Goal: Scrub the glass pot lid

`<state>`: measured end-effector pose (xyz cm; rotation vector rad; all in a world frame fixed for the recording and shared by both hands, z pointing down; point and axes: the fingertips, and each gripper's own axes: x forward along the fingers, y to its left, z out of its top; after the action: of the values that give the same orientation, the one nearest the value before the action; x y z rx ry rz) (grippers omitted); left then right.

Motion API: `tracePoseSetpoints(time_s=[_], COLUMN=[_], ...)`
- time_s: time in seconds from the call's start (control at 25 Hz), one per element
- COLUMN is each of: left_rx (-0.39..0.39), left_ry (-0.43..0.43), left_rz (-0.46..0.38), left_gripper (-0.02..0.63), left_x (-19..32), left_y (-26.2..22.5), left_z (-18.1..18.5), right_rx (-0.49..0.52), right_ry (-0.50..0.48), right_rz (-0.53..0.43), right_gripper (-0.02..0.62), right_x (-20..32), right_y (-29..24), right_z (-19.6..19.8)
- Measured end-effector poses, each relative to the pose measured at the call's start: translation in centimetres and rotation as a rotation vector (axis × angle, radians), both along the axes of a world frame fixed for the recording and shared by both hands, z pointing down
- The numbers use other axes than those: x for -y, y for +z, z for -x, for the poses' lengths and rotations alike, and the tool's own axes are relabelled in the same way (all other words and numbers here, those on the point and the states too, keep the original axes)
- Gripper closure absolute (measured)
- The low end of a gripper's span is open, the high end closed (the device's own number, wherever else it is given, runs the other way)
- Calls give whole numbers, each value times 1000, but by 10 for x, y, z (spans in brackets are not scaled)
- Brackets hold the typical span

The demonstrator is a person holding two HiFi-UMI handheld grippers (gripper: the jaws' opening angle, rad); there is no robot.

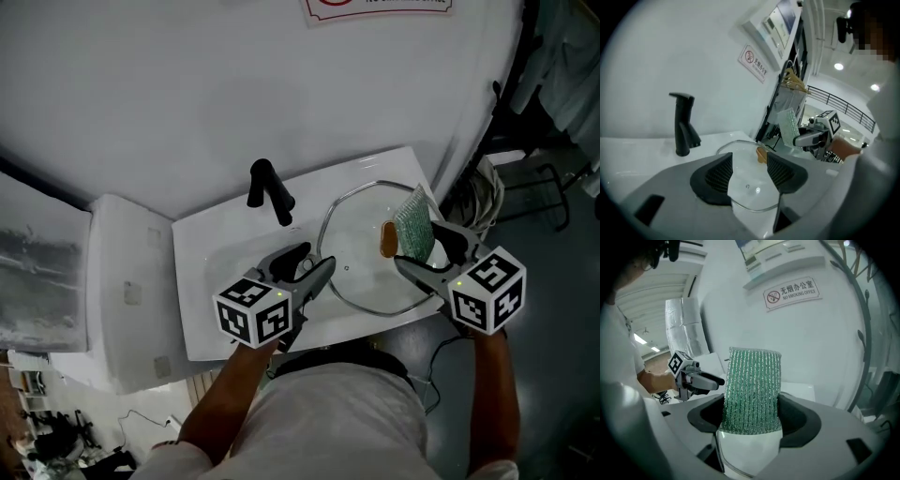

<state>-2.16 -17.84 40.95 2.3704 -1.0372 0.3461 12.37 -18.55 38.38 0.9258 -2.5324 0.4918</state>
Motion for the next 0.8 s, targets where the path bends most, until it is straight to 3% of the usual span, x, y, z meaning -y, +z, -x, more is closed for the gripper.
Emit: tracePoseSetpoints(time_s=[0.16,0.36,0.6,0.8], left_rx=[-38,-62,-72,-86], left_ry=[25,26,18,11], left_rz=[-128,-287,-439,-519], left_gripper=[392,467,548,584], left_x=[2,3,0,-5], left_y=[-37,-77,-112,-128], left_z=[-8,-12,-17,-18], right_rx=[63,148,235,266], right_ry=[-12,17,68,81], right_rz=[-132,-295,-399,-491], right_gripper=[248,248,248,249], right_x=[-3,-8,-15,-24], right_y=[-36,-78,-107,-122], right_z=[16,27,31,38])
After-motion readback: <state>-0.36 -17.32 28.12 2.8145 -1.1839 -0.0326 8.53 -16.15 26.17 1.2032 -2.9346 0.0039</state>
